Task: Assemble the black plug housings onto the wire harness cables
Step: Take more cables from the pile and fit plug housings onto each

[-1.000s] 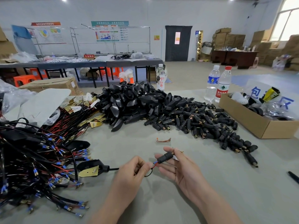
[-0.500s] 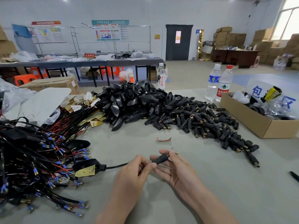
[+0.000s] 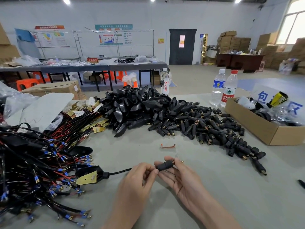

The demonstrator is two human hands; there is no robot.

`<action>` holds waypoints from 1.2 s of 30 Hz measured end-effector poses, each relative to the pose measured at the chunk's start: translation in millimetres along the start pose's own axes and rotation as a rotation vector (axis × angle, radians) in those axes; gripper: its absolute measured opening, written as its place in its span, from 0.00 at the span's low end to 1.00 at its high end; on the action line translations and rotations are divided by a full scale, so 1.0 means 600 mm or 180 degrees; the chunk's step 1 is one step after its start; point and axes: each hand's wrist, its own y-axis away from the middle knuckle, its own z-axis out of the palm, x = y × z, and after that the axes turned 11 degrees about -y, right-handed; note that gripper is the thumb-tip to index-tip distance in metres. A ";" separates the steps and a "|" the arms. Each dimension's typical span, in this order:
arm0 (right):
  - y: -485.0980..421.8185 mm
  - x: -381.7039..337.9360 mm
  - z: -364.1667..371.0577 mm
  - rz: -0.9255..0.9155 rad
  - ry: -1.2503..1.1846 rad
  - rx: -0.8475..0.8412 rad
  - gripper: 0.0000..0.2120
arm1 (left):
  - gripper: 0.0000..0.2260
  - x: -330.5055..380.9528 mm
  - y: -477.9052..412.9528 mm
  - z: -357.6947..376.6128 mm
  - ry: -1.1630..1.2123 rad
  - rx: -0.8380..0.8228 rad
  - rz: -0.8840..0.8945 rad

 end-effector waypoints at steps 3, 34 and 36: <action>-0.002 -0.006 -0.002 -0.0044 -0.0155 0.0024 0.16 | 0.07 0.009 -0.001 -0.004 0.0174 0.0120 -0.0015; 0.003 0.003 0.006 -0.0052 -0.0379 0.0045 0.18 | 0.03 0.020 -0.009 -0.006 0.0008 0.0693 0.0371; 0.001 0.006 0.004 -0.0146 -0.0318 0.0063 0.19 | 0.03 0.019 -0.009 -0.006 -0.0004 0.0630 0.0354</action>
